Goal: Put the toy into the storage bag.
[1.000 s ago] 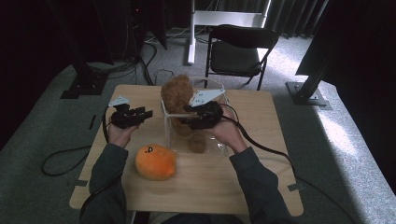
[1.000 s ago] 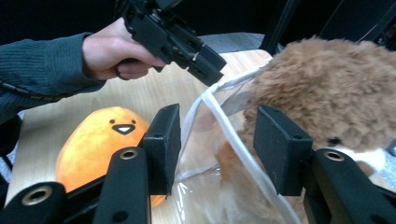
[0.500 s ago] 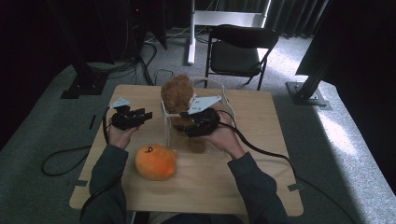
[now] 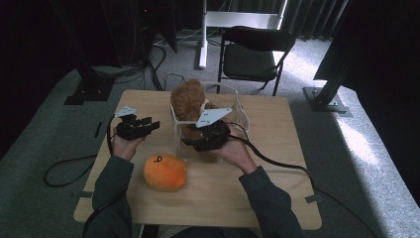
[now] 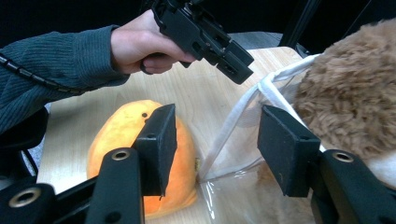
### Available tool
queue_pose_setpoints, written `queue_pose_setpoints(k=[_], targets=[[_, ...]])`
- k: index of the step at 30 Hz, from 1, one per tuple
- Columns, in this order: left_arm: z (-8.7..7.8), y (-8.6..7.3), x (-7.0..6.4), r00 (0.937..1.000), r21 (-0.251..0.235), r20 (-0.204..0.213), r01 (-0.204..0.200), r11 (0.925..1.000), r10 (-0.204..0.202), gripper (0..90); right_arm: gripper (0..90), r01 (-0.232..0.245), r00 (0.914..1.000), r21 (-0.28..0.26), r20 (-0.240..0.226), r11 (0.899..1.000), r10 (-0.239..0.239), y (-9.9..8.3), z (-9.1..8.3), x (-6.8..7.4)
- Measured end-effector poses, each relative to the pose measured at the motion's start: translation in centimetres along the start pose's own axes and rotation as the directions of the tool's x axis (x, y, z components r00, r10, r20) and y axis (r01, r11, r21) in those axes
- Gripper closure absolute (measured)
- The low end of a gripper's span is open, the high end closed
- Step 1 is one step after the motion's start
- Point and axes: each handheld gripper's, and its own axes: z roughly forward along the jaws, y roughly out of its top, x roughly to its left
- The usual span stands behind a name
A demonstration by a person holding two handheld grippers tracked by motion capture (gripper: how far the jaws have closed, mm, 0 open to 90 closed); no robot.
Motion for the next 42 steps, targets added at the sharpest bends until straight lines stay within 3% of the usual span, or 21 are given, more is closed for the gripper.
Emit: queue_pose_setpoints(k=[8,31,42], targets=[[-0.3,-0.5,0.1,1.0000,0.004,-0.006,-0.002,1.0000,0.003,49.9,44.2,0.002,0.9994,0.009,-0.035,1.000,-0.001,-0.4,0.8,0.8],[-0.7,-2.0,0.4,0.9997,0.013,-0.019,0.014,0.9998,-0.014,49.3,39.6,0.026,0.9993,0.066,-0.026,0.997,-0.025,-2.0,3.5,2.6],[-0.8,-2.9,0.4,0.9995,0.016,-0.017,0.028,0.9995,-0.028,49.1,37.6,0.022,0.9978,0.078,-0.064,0.997,-0.017,-2.7,4.6,3.6]])
